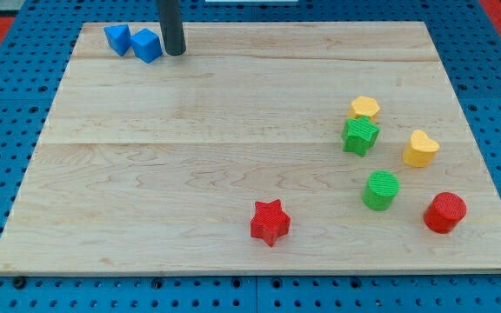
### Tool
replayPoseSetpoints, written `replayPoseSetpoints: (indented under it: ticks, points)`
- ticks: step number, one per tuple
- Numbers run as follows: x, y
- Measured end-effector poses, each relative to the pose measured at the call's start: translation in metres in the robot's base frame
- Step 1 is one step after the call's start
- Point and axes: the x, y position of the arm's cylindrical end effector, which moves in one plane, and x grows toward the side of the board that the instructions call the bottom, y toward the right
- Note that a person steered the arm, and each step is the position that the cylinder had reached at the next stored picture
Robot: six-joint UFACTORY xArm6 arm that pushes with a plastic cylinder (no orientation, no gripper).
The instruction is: Push the blue cube into the blue triangle
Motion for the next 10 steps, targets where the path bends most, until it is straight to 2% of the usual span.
replayPoseSetpoints:
  ticks: [3, 8, 9, 10]
  points:
    - [0.006, -0.051]
    - [0.012, -0.072]
    - [0.018, -0.053]
    - [0.035, 0.02]
